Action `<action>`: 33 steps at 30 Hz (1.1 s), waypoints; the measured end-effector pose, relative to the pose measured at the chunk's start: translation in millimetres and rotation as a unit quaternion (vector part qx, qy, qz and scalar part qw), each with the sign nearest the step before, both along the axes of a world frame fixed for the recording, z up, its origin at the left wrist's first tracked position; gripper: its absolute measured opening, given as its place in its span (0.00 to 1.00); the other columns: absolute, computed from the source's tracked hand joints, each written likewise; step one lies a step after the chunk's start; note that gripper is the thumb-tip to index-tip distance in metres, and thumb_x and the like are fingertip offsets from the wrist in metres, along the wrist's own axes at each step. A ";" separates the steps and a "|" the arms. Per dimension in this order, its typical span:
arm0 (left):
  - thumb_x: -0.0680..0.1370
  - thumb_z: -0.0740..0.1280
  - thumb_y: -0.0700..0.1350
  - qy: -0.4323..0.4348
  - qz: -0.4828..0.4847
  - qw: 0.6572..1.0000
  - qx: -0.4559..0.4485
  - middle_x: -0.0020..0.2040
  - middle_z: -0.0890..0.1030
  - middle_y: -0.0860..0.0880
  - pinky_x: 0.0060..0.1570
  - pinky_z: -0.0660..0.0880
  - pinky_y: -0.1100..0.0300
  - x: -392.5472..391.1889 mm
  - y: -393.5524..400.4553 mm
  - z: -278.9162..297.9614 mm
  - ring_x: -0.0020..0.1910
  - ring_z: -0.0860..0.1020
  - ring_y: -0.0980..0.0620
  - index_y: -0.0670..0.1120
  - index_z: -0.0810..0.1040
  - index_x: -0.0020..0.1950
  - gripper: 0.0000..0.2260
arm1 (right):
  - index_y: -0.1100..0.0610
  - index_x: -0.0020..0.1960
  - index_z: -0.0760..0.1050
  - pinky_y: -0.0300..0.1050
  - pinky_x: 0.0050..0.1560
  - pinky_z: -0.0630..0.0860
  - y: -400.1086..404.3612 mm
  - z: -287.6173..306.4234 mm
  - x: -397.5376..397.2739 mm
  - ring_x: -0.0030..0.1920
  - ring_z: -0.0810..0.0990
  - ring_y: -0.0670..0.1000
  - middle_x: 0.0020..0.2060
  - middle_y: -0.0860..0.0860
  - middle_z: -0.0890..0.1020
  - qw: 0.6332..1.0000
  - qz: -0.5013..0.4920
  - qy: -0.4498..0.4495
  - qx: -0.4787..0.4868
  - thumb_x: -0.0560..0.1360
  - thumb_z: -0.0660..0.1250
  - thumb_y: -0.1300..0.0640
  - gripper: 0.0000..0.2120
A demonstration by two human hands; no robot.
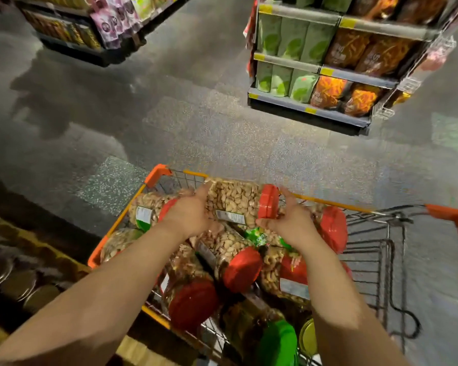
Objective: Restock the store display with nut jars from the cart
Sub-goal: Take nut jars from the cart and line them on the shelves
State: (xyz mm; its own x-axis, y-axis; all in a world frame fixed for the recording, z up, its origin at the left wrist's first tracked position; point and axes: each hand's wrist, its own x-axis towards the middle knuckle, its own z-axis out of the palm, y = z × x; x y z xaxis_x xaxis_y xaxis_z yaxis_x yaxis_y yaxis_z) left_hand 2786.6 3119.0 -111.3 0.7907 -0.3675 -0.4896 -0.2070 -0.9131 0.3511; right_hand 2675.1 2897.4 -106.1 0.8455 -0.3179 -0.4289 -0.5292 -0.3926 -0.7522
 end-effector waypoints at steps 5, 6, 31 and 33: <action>0.66 0.82 0.58 0.064 0.054 0.995 -0.053 0.80 0.63 0.40 0.74 0.65 0.51 21.9 -12.7 -30.0 0.77 0.66 0.41 0.55 0.45 0.84 0.58 | 0.53 0.82 0.53 0.25 0.50 0.64 -6.5 -26.3 18.3 0.60 0.68 0.42 0.57 0.44 0.70 0.999 -0.006 0.009 0.036 0.69 0.81 0.58 0.52; 0.66 0.82 0.58 0.071 0.056 0.994 -0.059 0.79 0.66 0.42 0.74 0.66 0.52 25.1 -14.5 -35.4 0.77 0.67 0.42 0.55 0.45 0.84 0.59 | 0.50 0.83 0.51 0.30 0.56 0.64 -7.3 -31.9 21.5 0.62 0.68 0.42 0.60 0.43 0.70 0.999 -0.009 0.015 0.044 0.67 0.82 0.56 0.55; 0.56 0.79 0.71 -0.064 0.077 0.990 -0.095 0.68 0.75 0.42 0.65 0.75 0.48 -27.9 21.3 45.8 0.66 0.75 0.40 0.64 0.53 0.81 0.59 | 0.37 0.80 0.56 0.40 0.59 0.77 19.0 20.6 -21.1 0.54 0.81 0.34 0.58 0.34 0.77 0.982 -0.044 -0.140 0.118 0.56 0.84 0.47 0.59; 0.54 0.80 0.71 -0.072 0.093 0.987 -0.112 0.67 0.76 0.43 0.65 0.74 0.50 -43.4 35.6 56.7 0.67 0.75 0.42 0.65 0.55 0.80 0.59 | 0.41 0.80 0.55 0.35 0.50 0.80 29.9 37.3 -32.0 0.50 0.83 0.35 0.58 0.35 0.76 0.978 -0.027 -0.156 0.138 0.62 0.82 0.60 0.56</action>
